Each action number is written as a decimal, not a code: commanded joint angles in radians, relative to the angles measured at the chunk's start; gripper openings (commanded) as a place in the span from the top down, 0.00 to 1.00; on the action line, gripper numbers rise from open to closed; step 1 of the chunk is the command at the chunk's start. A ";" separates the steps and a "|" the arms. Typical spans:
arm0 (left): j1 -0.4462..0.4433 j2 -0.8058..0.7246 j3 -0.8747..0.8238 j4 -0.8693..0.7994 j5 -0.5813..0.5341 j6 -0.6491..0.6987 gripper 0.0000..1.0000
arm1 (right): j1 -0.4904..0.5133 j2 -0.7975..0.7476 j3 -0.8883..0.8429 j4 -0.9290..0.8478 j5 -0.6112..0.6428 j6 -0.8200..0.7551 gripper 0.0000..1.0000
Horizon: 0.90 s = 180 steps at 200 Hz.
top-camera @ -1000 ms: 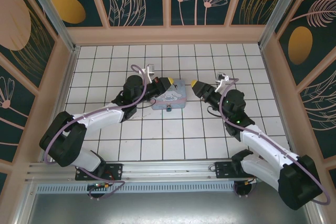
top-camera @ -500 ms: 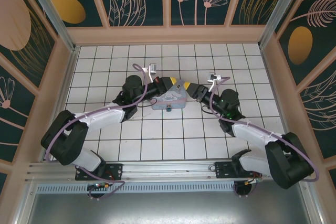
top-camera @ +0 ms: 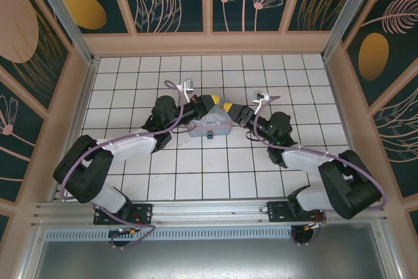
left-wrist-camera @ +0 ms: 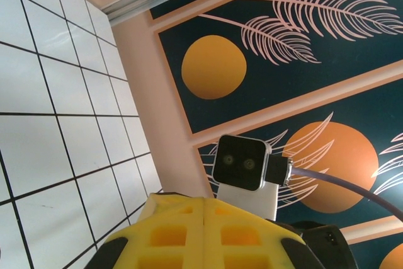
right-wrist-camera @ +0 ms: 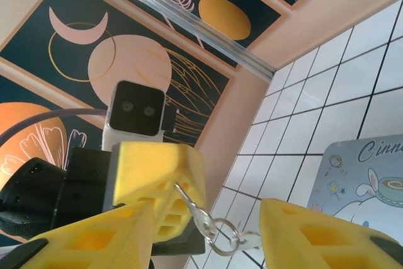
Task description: Unlock the padlock with the key
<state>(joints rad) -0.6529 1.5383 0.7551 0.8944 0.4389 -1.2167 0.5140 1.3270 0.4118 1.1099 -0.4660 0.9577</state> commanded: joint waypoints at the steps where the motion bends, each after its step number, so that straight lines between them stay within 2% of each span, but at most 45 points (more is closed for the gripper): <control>1: 0.001 0.005 -0.011 0.061 0.017 -0.011 1.00 | 0.014 0.014 0.016 0.107 -0.015 0.023 0.55; 70: 0.000 0.018 -0.017 0.077 0.009 -0.018 1.00 | 0.051 0.087 0.062 0.126 -0.022 0.035 0.57; 85: 0.000 0.027 -0.026 0.090 0.006 -0.031 1.00 | 0.073 0.144 0.098 0.128 -0.042 0.033 0.67; 104: 0.000 0.040 -0.032 0.100 0.006 -0.042 1.00 | 0.087 0.206 0.103 0.158 -0.042 0.040 1.00; 131: 0.001 0.028 -0.053 0.085 -0.017 -0.034 1.00 | 0.079 0.212 0.047 0.212 -0.018 0.071 1.00; 161: 0.001 -0.025 -0.068 -0.030 -0.073 0.020 1.00 | 0.086 0.113 0.042 -0.034 0.012 0.003 1.00; 169: 0.001 -0.048 -0.075 -0.067 -0.094 0.038 0.91 | 0.092 0.077 0.047 -0.136 0.038 -0.029 0.93; 180: 0.000 -0.082 -0.085 -0.118 -0.123 0.062 0.64 | 0.098 0.027 0.061 -0.298 0.080 -0.068 0.76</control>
<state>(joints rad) -0.6495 1.5410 0.6933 0.8734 0.3824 -1.2171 0.5941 1.4700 0.4568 1.0889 -0.4576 0.9821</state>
